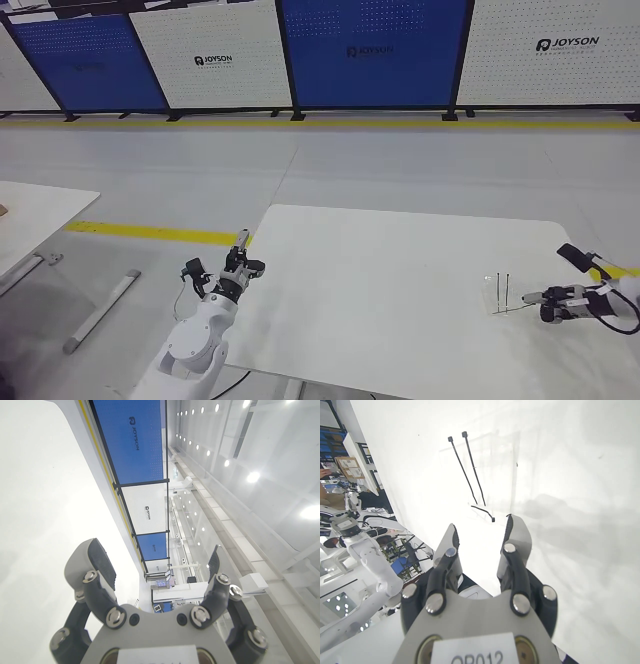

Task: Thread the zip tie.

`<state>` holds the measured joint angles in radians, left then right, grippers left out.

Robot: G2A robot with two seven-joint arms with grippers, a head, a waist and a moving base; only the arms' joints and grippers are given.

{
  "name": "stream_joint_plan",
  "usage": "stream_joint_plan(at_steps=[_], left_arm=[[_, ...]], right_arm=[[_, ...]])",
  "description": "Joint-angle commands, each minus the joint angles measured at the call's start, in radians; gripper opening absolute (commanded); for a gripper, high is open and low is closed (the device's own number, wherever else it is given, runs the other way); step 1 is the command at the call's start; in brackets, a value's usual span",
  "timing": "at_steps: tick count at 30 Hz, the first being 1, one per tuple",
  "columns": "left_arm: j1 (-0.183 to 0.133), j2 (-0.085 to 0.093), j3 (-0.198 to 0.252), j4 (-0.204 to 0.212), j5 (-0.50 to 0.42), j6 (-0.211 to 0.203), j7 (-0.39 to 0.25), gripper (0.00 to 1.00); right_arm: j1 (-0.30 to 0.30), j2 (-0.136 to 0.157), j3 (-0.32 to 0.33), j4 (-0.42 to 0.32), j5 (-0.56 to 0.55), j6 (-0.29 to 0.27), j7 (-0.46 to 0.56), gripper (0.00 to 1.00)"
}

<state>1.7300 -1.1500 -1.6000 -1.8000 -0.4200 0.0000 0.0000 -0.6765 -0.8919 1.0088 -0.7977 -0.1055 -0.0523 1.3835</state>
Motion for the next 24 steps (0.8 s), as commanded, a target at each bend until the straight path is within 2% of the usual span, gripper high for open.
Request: stream_joint_plan(at_steps=[1,16,19,22,23,24], left_arm=[[0.000,0.000,0.000,0.000,0.000,0.000,0.000,1.00],[0.000,0.000,0.000,0.000,0.000,0.000,0.000,1.00],[0.000,0.000,0.000,0.000,0.000,0.000,0.000,1.00],[0.000,0.000,0.000,0.000,0.000,0.000,0.000,1.00],[0.000,0.000,0.000,0.000,0.000,0.000,0.000,1.00],[0.000,0.000,0.000,0.000,0.000,0.000,0.000,1.00]], right_arm=[[0.006,-0.001,-0.002,0.014,-0.003,0.004,0.000,0.35],[0.069,-0.035,-0.056,0.111,-0.013,0.023,-0.007,0.29],[0.081,-0.044,-0.069,0.130,-0.015,0.025,-0.009,0.23],[0.092,-0.052,-0.079,0.148,-0.013,0.025,-0.012,0.25],[0.095,-0.054,-0.082,0.154,-0.013,0.023,-0.012,0.30],[0.099,-0.057,-0.086,0.161,-0.013,0.022,-0.012,0.29]])
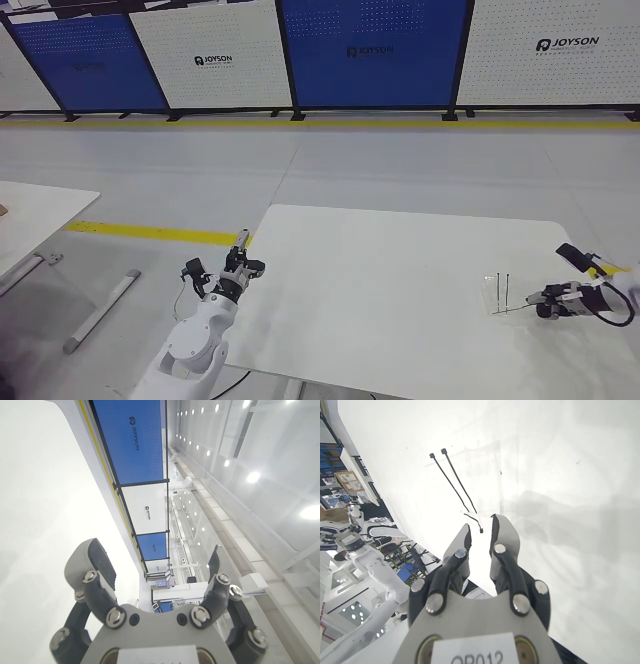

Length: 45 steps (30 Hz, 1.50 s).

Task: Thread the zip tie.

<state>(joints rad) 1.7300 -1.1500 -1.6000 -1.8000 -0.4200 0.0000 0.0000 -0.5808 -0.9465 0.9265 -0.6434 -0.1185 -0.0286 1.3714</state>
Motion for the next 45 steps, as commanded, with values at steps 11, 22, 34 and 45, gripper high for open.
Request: stream_joint_plan(at_steps=[11,22,34,45], left_arm=[[0.000,0.000,0.000,0.000,0.000,0.000,0.000,1.00],[0.000,0.000,0.000,0.000,0.000,0.000,0.000,1.00],[0.000,0.000,0.000,0.000,0.000,0.000,0.000,1.00],[0.000,0.000,0.000,0.000,0.000,0.000,0.000,1.00]], right_arm=[[0.031,-0.024,-0.025,0.060,0.002,-0.010,-0.003,0.15],[0.050,-0.033,-0.029,0.101,0.008,-0.048,0.004,0.00],[0.045,-0.006,0.022,0.091,0.027,-0.120,0.002,0.00],[-0.053,0.065,0.146,0.007,0.151,-0.283,0.019,0.00]])
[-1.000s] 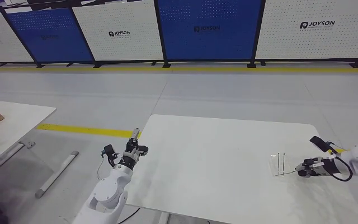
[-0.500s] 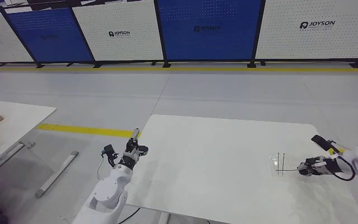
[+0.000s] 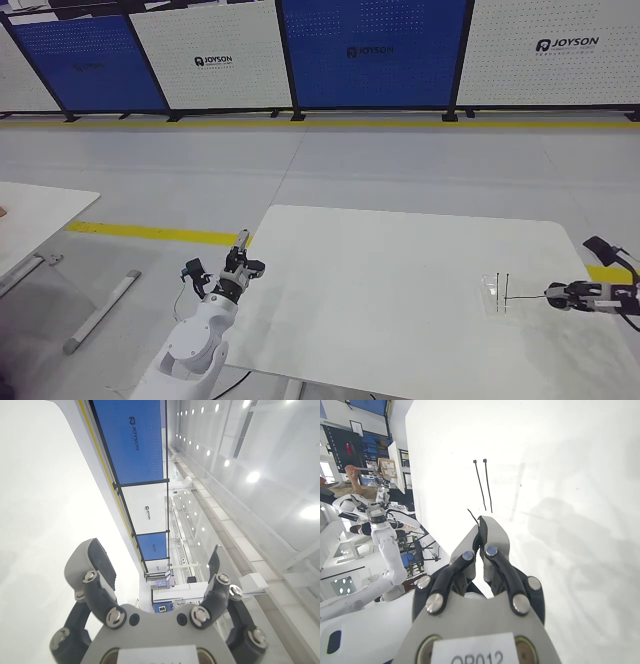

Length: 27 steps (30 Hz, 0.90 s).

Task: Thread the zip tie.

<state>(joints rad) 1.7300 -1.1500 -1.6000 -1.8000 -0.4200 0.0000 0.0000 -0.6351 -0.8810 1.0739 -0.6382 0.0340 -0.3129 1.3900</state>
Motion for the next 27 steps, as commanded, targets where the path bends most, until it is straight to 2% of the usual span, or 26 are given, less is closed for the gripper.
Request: stream_joint_plan(at_steps=[1,16,19,22,27], left_arm=[[0.000,0.000,0.000,0.000,0.000,0.000,0.000,1.00],[0.000,0.000,0.000,0.000,0.000,0.000,0.000,1.00],[0.000,0.000,0.000,0.000,0.000,0.000,0.000,1.00],[0.000,0.000,0.000,0.000,0.000,0.000,0.000,1.00],[0.000,0.000,0.000,0.000,0.000,0.000,0.000,1.00]], right_arm=[[0.001,-0.001,-0.001,0.002,-0.001,0.001,0.000,0.00],[-0.002,-0.001,-0.002,-0.002,-0.003,0.003,-0.007,0.00],[-0.025,-0.003,0.004,-0.048,0.023,0.013,-0.046,0.00],[-0.044,0.002,0.033,-0.091,0.098,-0.027,-0.030,0.00],[-0.119,0.014,0.067,-0.296,0.142,-0.027,-0.048,0.00]])
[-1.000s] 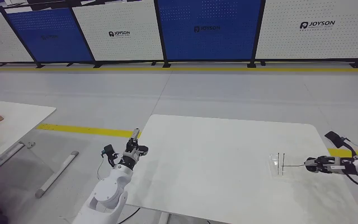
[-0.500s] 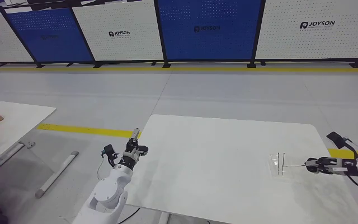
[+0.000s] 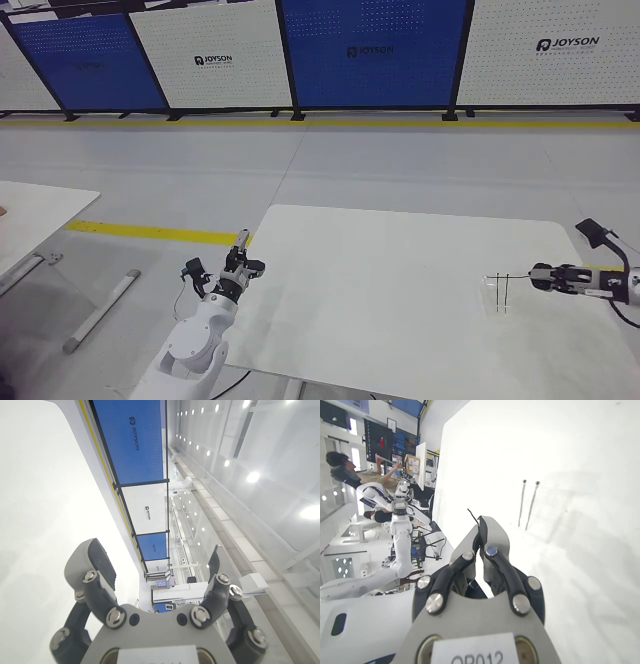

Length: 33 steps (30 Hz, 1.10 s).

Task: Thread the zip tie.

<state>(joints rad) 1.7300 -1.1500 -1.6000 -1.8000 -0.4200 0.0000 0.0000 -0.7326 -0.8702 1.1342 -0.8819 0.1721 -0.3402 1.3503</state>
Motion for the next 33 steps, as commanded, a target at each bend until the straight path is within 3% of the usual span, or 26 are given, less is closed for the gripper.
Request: stream_joint_plan(at_steps=[1,5,21,24,28,33], left_arm=[[0.000,0.000,0.000,0.000,0.000,0.000,0.000,1.00],[0.000,0.000,0.000,0.000,0.000,0.000,0.000,1.00],[0.000,0.000,0.000,0.000,0.000,0.000,0.000,1.00],[0.000,0.000,0.000,0.000,0.000,0.000,0.000,1.00],[0.000,0.000,0.000,0.000,0.000,0.000,0.000,1.00],[0.000,0.000,0.000,0.000,0.000,0.000,0.000,1.00]], right_arm=[[-0.039,0.005,0.012,-0.089,0.007,0.000,-0.018,0.00],[-0.100,0.013,0.024,-0.210,0.048,0.035,0.003,0.00],[-0.106,0.012,0.022,-0.216,0.048,0.037,-0.012,0.00],[-0.125,0.001,-0.007,-0.267,0.054,0.000,-0.061,0.00],[-0.131,-0.019,-0.064,-0.387,0.028,0.000,-0.081,0.00],[-0.137,-0.051,-0.137,-0.476,0.006,0.000,-0.127,0.00]])
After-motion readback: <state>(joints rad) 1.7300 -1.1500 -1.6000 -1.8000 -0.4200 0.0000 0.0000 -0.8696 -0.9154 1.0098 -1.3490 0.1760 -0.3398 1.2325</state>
